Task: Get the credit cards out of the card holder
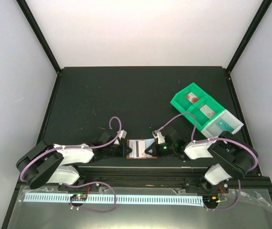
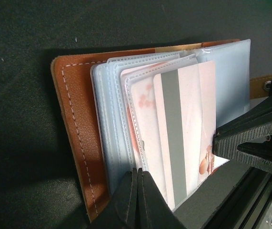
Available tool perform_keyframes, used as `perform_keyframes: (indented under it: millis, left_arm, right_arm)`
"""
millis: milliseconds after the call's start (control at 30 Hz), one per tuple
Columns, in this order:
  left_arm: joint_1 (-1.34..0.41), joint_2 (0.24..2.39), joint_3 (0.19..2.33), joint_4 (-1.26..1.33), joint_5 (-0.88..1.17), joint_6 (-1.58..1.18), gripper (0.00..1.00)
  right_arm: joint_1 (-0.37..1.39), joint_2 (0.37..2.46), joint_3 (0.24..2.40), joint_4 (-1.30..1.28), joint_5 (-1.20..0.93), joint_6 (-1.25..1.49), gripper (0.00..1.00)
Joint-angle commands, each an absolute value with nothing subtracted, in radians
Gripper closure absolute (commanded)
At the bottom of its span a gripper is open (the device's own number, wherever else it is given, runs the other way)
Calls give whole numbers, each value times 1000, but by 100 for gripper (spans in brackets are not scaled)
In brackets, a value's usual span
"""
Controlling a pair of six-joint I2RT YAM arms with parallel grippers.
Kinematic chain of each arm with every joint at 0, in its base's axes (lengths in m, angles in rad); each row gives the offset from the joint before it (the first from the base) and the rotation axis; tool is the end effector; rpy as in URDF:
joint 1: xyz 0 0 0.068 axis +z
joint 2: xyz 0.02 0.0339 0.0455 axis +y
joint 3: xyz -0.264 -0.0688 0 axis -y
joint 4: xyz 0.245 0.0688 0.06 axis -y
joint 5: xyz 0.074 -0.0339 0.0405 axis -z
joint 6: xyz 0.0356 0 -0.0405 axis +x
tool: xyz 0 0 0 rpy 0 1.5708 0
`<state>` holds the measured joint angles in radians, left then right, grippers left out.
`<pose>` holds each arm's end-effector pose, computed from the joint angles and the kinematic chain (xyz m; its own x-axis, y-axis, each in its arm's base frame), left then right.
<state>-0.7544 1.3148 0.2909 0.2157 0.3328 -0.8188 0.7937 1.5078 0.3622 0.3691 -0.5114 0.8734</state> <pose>0.1423 -0.1497 0.1130 -0.9527 -0.0518 -0.2994 0.1697 0.7265 -0.6659 0.1517 0.1791 0.1049 -0.9798 -0.0429 -0.1953 -0.1799 0.6158 0.7671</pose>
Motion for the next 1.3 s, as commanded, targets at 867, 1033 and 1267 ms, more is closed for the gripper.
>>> perform_keyframes:
  millis: [867, 1033, 1267]
  left_arm:
    - [-756, 1287, 266, 147, 272, -812, 98]
    - [-756, 1287, 264, 143, 270, -811, 98]
    - [-756, 1295, 267, 146, 268, -809, 98]
  right_arm:
    - [786, 1594, 381, 500, -535, 895, 93]
    - [784, 1553, 362, 479, -511, 891, 99]
    - [764, 1476, 351, 374, -470, 854, 99]
